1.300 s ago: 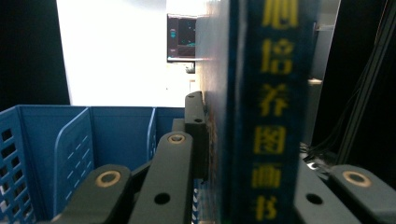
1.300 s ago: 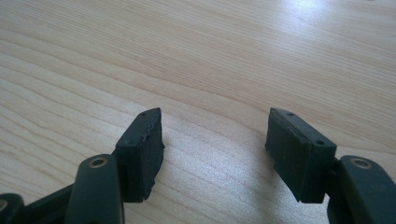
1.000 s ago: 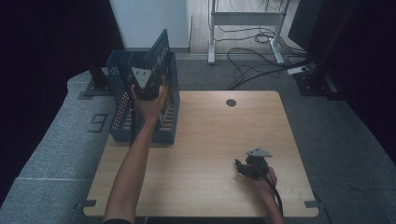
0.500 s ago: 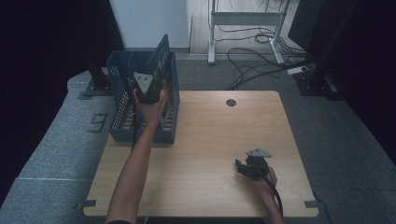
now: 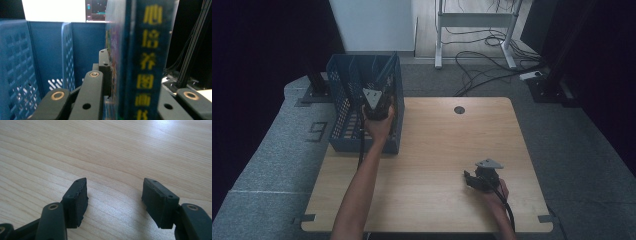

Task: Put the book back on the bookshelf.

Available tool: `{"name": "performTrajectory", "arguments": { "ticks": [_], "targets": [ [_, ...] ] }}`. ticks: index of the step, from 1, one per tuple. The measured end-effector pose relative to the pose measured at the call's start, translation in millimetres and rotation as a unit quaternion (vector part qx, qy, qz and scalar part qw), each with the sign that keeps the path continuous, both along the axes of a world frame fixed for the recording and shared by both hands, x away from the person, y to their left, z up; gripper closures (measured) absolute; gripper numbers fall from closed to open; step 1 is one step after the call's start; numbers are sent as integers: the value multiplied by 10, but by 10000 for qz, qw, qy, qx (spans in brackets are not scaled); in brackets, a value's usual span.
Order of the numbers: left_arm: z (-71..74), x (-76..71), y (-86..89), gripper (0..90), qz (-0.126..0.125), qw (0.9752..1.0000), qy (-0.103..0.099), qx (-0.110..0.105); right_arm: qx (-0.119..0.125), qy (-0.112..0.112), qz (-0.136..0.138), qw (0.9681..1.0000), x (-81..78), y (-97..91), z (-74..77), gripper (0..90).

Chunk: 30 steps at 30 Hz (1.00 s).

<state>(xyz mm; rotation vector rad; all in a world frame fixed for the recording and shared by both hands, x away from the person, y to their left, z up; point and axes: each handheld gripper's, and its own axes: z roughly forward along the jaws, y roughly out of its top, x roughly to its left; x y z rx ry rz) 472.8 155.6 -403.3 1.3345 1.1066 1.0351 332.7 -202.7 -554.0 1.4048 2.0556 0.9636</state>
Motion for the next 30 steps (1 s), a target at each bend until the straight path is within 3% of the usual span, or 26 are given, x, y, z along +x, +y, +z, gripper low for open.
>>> {"name": "performTrajectory", "arguments": {
  "ticks": [5,9,15,21,23,30],
  "targets": [
    [-56,-82,-17,816,-39,9999,-4,134,-4,-6,8,10000,-5,0,0,366],
    [-148,-127,-16,793,-162,9996,107,186,-5,1,12,10000,-7,0,0,366],
    [-159,-178,15,752,-315,9990,219,209,-40,-13,10,10000,-15,9,3,369],
    [-202,-191,45,652,-408,9982,386,226,-5,5,9,10000,-9,1,1,368],
    [-209,-181,57,595,-468,9973,524,190,4,5,5,10000,-9,2,1,367],
    [-170,-213,94,485,-559,9964,614,181,5,10,8,10000,-8,0,1,367]
  ]
}}
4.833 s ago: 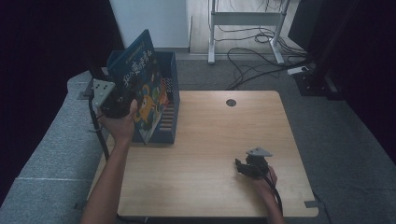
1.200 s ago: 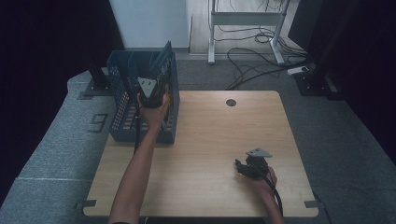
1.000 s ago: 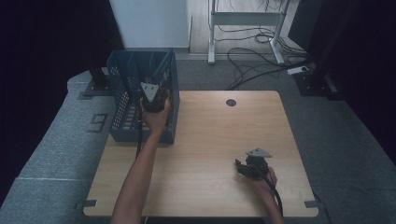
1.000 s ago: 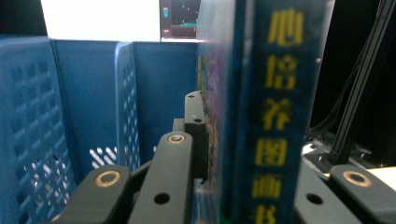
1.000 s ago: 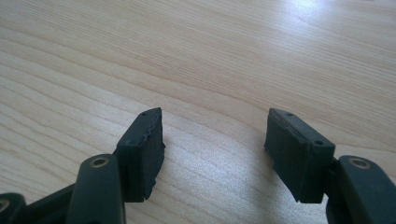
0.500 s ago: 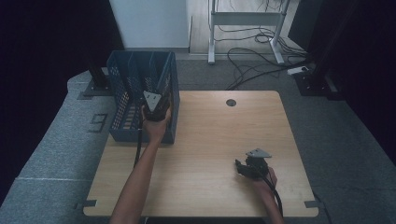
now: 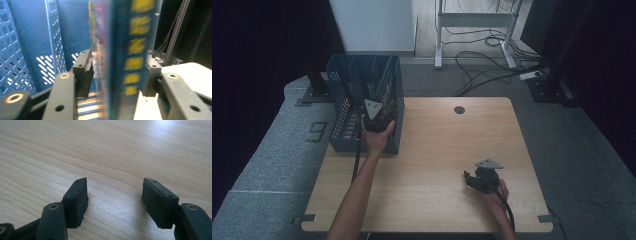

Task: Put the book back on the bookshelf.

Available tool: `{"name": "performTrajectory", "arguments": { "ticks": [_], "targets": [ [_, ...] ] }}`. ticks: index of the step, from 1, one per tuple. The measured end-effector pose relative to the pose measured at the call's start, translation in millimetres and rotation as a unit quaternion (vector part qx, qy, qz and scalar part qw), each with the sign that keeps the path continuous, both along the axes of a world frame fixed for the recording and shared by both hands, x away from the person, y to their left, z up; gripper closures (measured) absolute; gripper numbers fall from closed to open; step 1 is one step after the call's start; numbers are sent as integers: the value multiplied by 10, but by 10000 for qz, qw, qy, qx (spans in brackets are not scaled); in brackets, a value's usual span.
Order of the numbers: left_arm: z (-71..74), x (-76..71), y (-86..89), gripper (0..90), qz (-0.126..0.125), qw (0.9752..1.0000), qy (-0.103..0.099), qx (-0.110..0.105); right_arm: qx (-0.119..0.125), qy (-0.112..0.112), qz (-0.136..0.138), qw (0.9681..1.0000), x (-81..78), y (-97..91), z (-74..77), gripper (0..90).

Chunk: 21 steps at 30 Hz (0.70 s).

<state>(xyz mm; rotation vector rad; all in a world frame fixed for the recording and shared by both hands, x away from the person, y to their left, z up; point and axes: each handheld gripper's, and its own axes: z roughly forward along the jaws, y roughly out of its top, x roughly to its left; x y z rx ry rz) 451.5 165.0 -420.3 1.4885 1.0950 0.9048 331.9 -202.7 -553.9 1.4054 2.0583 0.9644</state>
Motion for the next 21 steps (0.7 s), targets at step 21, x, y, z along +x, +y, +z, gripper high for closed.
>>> {"name": "performTrajectory", "arguments": {
  "ticks": [21],
  "targets": [
    [21,-47,-138,748,222,9977,-329,550,7,3,-3,10000,1,0,0,367]
  ]
}}
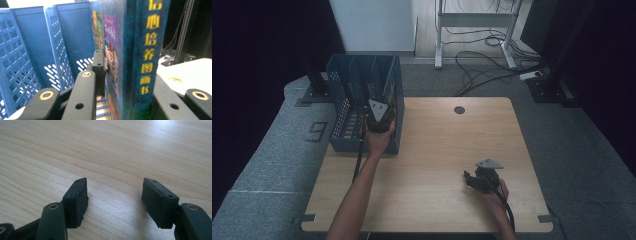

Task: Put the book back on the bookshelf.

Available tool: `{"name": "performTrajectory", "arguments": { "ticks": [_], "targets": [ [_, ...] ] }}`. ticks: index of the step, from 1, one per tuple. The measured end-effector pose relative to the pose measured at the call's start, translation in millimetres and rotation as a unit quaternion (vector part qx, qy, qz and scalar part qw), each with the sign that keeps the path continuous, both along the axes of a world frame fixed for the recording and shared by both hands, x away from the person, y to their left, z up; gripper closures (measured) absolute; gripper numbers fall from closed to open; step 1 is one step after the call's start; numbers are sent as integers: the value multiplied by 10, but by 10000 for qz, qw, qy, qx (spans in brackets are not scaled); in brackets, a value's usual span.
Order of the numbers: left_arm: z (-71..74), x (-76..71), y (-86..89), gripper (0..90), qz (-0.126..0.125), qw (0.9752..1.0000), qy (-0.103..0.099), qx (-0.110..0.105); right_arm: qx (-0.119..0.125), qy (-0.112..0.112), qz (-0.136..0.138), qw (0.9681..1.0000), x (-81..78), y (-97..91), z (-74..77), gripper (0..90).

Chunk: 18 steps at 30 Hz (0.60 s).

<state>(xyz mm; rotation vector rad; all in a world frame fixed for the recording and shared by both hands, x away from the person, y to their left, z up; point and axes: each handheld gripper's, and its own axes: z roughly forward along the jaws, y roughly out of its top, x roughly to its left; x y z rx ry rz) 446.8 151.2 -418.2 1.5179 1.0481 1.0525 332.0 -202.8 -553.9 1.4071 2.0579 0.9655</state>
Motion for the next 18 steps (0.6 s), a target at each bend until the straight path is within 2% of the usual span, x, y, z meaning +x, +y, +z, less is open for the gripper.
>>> {"name": "performTrajectory", "arguments": {
  "ticks": [5,12,14,18],
  "targets": [
    [1,0,5,754,23,10000,-31,73,1,1,0,10000,0,0,0,366],
    [15,8,63,792,218,9995,-103,211,-1,-1,2,10000,1,-1,0,366],
    [23,12,83,798,199,9996,-94,194,-3,-5,5,10000,1,-1,-1,366],
    [63,34,92,795,184,9990,-50,402,-2,-4,5,10000,1,-2,-1,366]
  ]
}}
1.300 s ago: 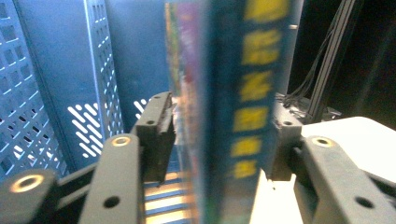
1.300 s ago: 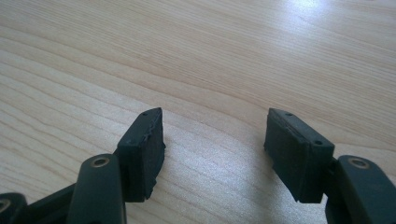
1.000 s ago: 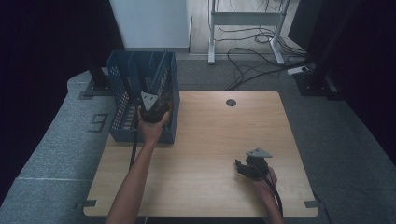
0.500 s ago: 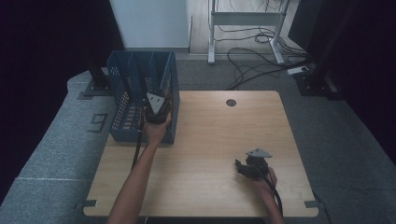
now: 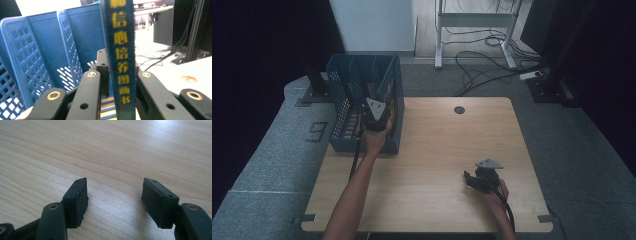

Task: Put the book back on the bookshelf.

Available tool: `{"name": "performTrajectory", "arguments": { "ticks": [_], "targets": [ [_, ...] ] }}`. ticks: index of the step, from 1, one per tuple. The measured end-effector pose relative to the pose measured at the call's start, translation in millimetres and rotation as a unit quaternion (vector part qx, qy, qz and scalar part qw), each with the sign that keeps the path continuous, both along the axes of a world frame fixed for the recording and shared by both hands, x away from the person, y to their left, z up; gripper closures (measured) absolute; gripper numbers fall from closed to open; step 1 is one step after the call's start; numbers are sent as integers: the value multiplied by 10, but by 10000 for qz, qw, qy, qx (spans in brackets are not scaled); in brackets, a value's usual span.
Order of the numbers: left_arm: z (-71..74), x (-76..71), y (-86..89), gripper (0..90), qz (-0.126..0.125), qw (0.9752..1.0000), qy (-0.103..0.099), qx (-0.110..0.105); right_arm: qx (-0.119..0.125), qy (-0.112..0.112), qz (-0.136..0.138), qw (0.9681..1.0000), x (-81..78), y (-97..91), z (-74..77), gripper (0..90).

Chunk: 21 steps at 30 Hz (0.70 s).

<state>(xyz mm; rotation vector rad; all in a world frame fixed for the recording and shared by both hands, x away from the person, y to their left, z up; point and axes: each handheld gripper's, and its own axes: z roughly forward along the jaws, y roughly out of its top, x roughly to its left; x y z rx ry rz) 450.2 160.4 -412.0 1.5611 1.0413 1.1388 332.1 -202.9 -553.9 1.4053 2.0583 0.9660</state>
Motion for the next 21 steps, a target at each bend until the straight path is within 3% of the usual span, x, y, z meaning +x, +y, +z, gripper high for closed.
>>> {"name": "performTrajectory", "arguments": {
  "ticks": [9,15,21],
  "targets": [
    [-13,-47,-29,750,-236,9997,-17,-91,-2,0,0,10000,-1,0,0,366],
    [-14,-84,-103,598,-576,9982,102,-167,5,5,-5,10000,-1,1,1,366],
    [-35,-97,-89,462,-718,9967,279,-250,6,5,-6,10000,-1,1,1,366]
  ]
}}
